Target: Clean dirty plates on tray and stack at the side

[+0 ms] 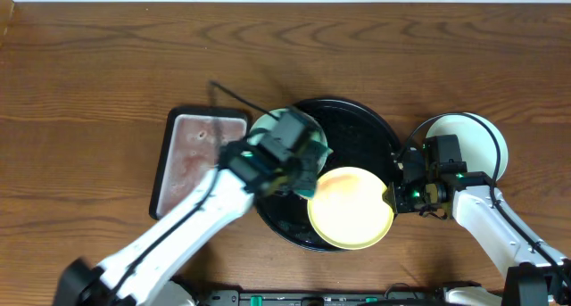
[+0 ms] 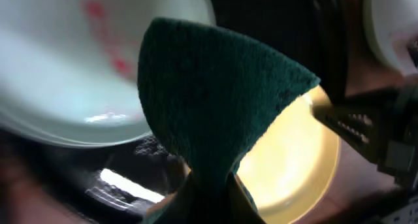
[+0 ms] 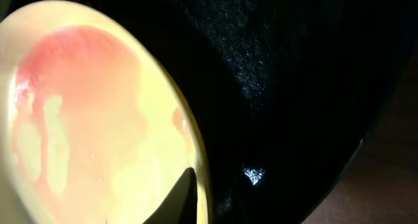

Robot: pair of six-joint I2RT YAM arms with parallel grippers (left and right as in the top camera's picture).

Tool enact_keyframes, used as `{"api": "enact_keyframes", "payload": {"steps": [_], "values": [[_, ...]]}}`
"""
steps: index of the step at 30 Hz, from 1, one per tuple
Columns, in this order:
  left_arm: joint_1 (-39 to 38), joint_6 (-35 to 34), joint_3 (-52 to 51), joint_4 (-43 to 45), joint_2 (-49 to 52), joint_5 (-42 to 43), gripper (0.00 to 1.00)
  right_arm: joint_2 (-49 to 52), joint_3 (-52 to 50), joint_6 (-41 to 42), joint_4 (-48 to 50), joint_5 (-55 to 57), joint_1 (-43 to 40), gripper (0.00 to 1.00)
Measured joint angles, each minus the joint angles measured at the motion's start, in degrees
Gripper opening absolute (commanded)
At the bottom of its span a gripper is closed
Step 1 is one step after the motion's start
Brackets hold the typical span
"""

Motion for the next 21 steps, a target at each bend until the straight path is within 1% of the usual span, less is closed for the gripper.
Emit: {"api": "enact_keyframes", "payload": {"steps": [2, 5, 8, 9, 15, 21], "values": [[3.04, 0.74, 0.00, -2.56, -2.29, -1.18, 0.07, 0.00, 0.00, 0.00, 0.04, -0.02, 0.00, 0.16], [8.98, 2.62, 0.00, -6.82, -3.74, -2.40, 0.07, 0.00, 0.00, 0.04, 0.00, -0.04, 0.00, 0.09], [15.13, 4.81, -0.17, -8.17, -3.72, -3.26, 0.07, 0.00, 0.00, 0.02, -0.26, -0.09, 0.00, 0.02], [17.29, 5.57, -0.46, -8.13, -3.72, -3.43, 0.07, 0.00, 0.00, 0.04, -0.35, -0.04, 0.00, 0.01], [25.64, 9.97, -4.35, -6.14, -3.72, -3.39, 0.07, -0.02, 0.00, 0.09, 0.00, -0.07, 0.00, 0.01], [30.49, 14.80, -8.28, -0.04, -3.61, -1.18, 0.07, -1.49, 0.26, 0.09, -0.07, 0.33, 0.00, 0.01]]}}
